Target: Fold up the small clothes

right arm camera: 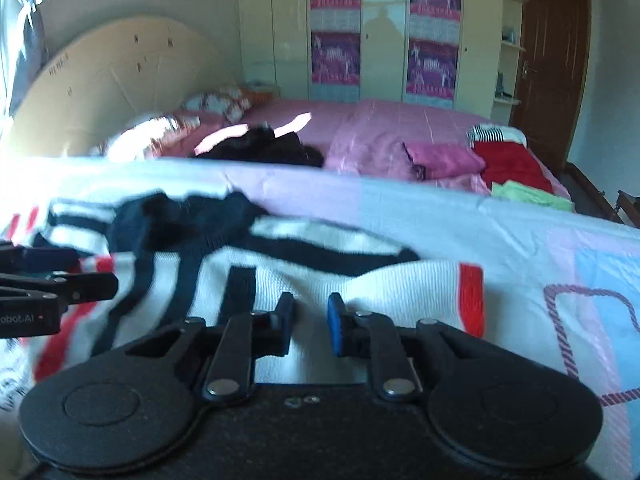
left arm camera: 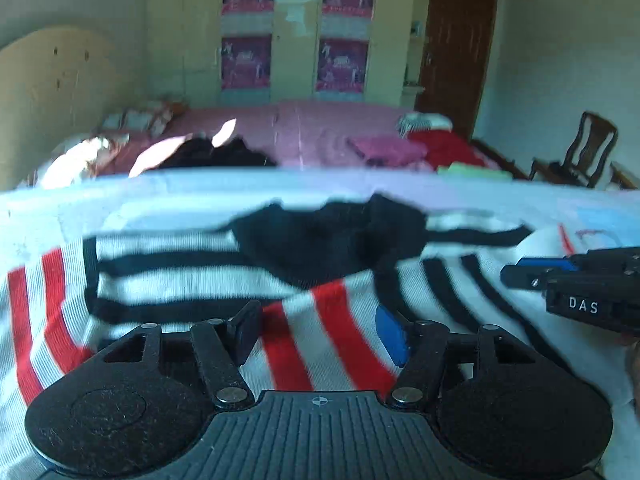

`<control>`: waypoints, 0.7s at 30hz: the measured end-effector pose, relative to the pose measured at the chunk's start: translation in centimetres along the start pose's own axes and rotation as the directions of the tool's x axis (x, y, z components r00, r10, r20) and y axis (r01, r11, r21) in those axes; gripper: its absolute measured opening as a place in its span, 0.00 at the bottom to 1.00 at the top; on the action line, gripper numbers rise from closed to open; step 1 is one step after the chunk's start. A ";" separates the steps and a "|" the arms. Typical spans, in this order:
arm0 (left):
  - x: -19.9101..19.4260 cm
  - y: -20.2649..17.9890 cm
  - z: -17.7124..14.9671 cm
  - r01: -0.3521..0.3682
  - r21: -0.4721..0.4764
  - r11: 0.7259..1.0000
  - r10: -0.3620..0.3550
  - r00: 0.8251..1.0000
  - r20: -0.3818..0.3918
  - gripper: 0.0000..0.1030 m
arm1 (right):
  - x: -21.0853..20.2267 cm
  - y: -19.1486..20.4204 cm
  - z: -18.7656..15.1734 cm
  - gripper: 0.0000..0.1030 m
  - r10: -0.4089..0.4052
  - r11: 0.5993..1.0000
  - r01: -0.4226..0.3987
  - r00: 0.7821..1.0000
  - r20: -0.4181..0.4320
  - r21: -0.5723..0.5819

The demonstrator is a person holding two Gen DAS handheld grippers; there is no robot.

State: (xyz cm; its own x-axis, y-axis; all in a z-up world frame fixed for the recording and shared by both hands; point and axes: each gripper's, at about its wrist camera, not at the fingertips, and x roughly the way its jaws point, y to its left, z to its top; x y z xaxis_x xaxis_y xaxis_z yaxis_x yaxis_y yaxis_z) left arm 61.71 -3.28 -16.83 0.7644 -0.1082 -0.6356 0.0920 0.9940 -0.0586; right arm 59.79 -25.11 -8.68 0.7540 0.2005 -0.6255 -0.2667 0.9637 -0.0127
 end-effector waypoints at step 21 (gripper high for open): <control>-11.2 6.4 -4.6 -0.039 -0.175 0.984 0.059 0.992 0.111 0.69 | -11.5 1.8 -4.9 0.27 -0.081 0.997 0.082 0.992 0.093 -0.014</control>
State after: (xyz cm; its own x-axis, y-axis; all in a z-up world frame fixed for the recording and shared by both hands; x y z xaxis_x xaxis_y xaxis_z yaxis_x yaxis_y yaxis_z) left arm 50.82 4.33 -13.68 0.8348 -0.0498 -0.5483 -0.0515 0.9845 -0.1678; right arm 47.74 -26.55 -5.32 0.8258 0.1376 -0.5468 -0.2119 0.9744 -0.0748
